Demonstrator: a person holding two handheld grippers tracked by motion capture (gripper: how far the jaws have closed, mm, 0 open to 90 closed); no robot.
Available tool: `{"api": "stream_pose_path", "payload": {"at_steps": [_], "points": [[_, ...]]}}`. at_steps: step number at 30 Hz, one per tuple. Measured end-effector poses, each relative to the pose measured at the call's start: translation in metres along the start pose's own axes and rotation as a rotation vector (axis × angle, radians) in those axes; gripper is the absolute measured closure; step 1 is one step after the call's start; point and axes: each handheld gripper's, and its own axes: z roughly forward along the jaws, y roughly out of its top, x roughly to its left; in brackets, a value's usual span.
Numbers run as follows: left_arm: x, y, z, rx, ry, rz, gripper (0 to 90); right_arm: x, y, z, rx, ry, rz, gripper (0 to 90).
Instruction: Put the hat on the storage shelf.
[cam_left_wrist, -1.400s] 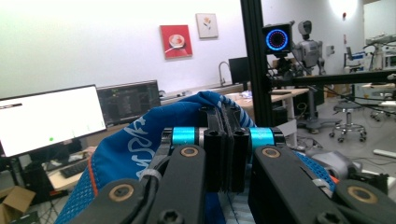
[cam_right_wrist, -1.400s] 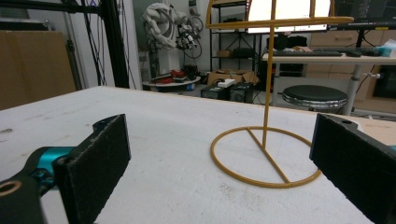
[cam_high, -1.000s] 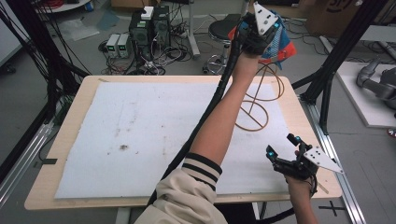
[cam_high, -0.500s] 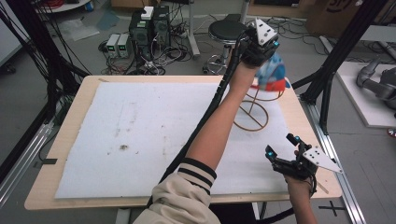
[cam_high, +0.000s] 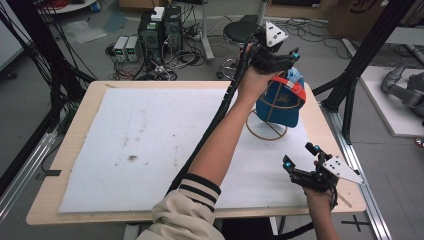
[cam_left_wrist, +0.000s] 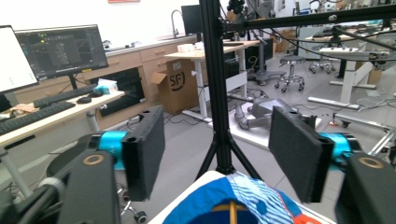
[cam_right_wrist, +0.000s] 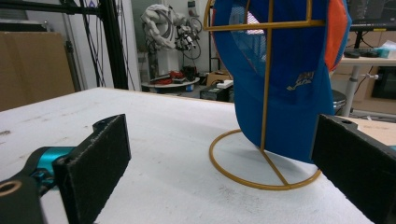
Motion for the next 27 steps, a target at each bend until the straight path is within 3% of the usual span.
{"api": "stream_pose_path", "payload": {"at_steps": [2,5,10,21,27], "points": [[0.002,0.000,-0.001,0.008,-0.020,-0.016,32.6,0.000,0.000,0.000,-0.001,-0.002,-0.001,4.8],[0.004,0.000,-0.006,0.018,-0.027,0.007,29.0,0.000,0.000,0.002,0.004,0.002,-0.002,4.8],[0.009,-0.003,-0.015,0.025,-0.046,-0.010,23.5,0.000,0.000,0.003,0.004,0.001,-0.003,4.8],[0.027,-0.010,-0.054,0.033,-0.065,-0.013,17.8,0.000,0.000,0.006,0.004,0.001,0.004,4.8],[0.040,-0.017,-0.076,0.062,-0.058,-0.015,17.0,0.003,0.000,0.010,0.006,0.008,0.001,4.8]]}}
